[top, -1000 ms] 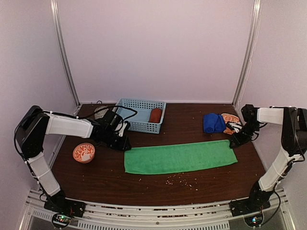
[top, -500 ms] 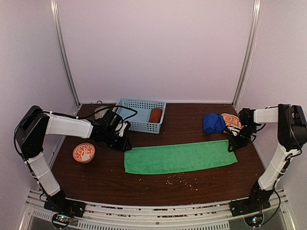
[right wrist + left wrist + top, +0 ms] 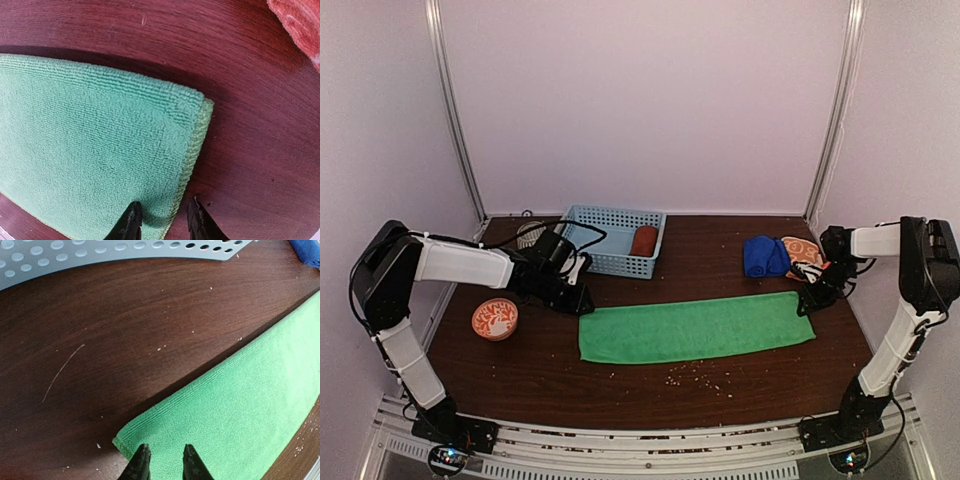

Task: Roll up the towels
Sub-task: Pick up the towel from the center of the board.

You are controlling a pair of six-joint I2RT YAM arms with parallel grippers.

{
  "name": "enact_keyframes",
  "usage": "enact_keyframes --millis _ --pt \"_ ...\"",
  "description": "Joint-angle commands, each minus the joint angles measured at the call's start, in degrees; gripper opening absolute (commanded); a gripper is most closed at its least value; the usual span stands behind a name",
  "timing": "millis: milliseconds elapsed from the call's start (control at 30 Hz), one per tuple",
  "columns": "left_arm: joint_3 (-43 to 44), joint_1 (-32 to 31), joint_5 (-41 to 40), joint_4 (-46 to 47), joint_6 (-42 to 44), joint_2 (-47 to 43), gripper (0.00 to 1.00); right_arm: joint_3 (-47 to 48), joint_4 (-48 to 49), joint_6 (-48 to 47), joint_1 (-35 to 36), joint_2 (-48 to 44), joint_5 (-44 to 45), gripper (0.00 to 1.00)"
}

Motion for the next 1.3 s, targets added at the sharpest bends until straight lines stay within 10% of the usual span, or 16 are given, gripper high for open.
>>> enact_keyframes --millis 0,433,767,1267 --pt "0.8 0.4 -0.3 1.3 0.6 -0.3 0.23 -1.5 1.1 0.3 1.3 4.1 -5.0 0.31" --pt "-0.7 0.4 -1.1 1.6 0.4 -1.2 0.23 -0.3 1.0 1.1 4.2 4.3 -4.7 0.26" --pt "-0.5 0.4 -1.2 1.2 0.7 -0.7 0.23 0.0 1.3 2.0 3.7 3.5 -1.6 0.0" --pt "-1.9 0.4 -1.5 0.2 1.0 -1.7 0.23 7.5 -12.4 -5.1 -6.1 -3.3 -0.3 0.0"
